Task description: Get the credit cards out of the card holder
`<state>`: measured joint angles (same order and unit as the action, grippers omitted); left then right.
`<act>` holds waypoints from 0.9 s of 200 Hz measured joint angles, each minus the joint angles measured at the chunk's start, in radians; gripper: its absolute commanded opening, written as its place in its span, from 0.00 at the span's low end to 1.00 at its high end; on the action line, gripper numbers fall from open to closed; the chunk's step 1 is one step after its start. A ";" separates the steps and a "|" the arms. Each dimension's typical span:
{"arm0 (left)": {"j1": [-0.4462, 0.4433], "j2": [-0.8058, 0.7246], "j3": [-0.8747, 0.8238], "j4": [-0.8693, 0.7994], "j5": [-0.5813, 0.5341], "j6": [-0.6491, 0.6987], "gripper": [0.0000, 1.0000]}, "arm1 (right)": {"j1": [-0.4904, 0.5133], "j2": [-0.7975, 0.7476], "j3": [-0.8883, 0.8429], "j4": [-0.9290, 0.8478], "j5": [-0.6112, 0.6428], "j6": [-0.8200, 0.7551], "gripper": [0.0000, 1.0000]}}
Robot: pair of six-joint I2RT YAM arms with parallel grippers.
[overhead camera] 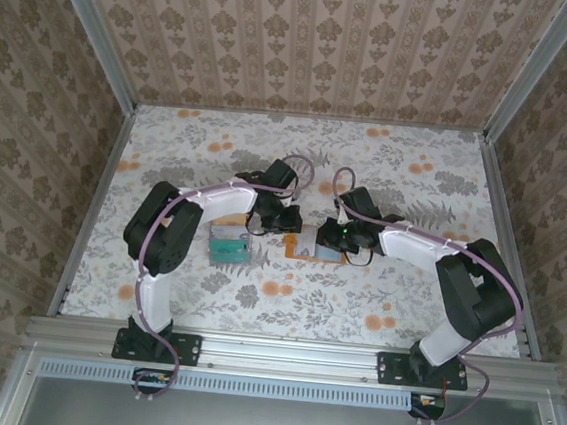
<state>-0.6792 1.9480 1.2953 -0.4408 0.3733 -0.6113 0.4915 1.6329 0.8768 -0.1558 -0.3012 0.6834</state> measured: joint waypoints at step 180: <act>-0.015 0.030 -0.006 0.004 0.004 -0.005 0.15 | -0.005 0.107 0.040 0.019 -0.037 0.051 0.19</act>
<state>-0.6941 1.9778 1.2896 -0.4366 0.3775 -0.6167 0.4870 1.7397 0.9165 -0.1364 -0.3386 0.7341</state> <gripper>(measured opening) 0.147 0.192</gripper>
